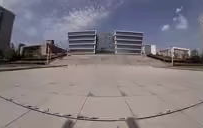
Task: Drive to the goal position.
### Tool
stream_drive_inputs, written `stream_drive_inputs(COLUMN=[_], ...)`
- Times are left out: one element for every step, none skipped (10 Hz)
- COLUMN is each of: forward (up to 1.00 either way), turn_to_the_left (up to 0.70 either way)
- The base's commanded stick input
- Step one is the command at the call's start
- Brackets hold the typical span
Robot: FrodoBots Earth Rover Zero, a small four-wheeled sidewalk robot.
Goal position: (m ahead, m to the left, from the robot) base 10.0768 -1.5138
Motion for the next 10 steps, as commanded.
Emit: stream_drive_inputs(forward=[0.7,0.7,0.7,0.7,0.7,0.7,0.7,0.7,0.7,0.7], turn_to_the_left=[0.0,0.0,0.0,0.0,0.0,0.0,0.0,0.0,0.0,0.0])
